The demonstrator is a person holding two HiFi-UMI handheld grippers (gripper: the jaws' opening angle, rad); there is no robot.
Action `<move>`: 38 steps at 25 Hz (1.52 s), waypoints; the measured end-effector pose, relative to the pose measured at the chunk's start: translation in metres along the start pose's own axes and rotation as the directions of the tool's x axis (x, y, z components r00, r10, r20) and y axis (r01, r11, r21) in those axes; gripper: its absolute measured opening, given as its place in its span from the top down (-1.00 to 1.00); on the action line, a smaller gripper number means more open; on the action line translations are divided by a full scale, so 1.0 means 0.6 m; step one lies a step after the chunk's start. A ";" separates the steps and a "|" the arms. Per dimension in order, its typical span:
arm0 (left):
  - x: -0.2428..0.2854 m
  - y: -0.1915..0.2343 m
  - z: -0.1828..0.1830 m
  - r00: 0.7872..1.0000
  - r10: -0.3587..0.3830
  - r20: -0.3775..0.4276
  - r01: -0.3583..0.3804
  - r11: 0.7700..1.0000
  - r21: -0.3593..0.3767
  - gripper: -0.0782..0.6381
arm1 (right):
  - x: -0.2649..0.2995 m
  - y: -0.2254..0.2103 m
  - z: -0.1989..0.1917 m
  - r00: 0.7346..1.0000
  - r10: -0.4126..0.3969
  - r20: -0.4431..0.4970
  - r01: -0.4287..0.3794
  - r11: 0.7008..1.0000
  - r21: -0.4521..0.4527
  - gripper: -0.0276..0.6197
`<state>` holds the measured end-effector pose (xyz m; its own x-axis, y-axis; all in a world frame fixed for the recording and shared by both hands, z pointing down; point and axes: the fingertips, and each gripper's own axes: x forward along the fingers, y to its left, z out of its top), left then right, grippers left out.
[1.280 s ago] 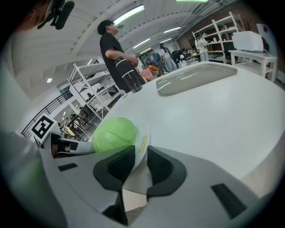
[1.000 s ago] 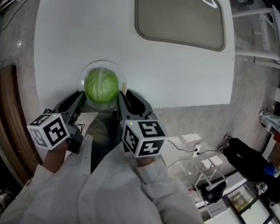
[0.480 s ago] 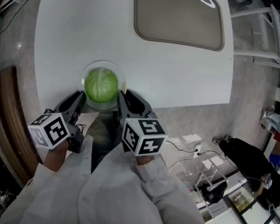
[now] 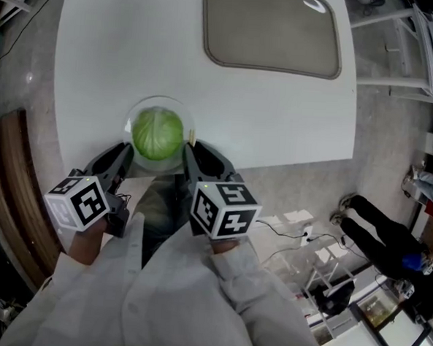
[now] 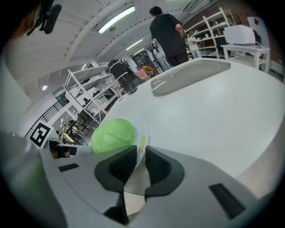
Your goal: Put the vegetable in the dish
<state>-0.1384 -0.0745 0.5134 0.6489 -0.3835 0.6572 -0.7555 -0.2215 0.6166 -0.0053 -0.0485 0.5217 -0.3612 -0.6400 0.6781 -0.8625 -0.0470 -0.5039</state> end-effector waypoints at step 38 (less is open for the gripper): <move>-0.045 -0.136 0.086 0.990 -0.141 -0.002 0.137 0.961 0.239 0.62 | -0.123 0.026 0.097 0.980 -0.054 0.192 0.038 0.996 0.085 0.71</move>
<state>-0.0991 -0.0920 0.4229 0.7491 -0.3468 0.5645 -0.6588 -0.4799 0.5794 0.0287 -0.0467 0.4331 -0.2398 -0.7716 0.5891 -0.8421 -0.1366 -0.5217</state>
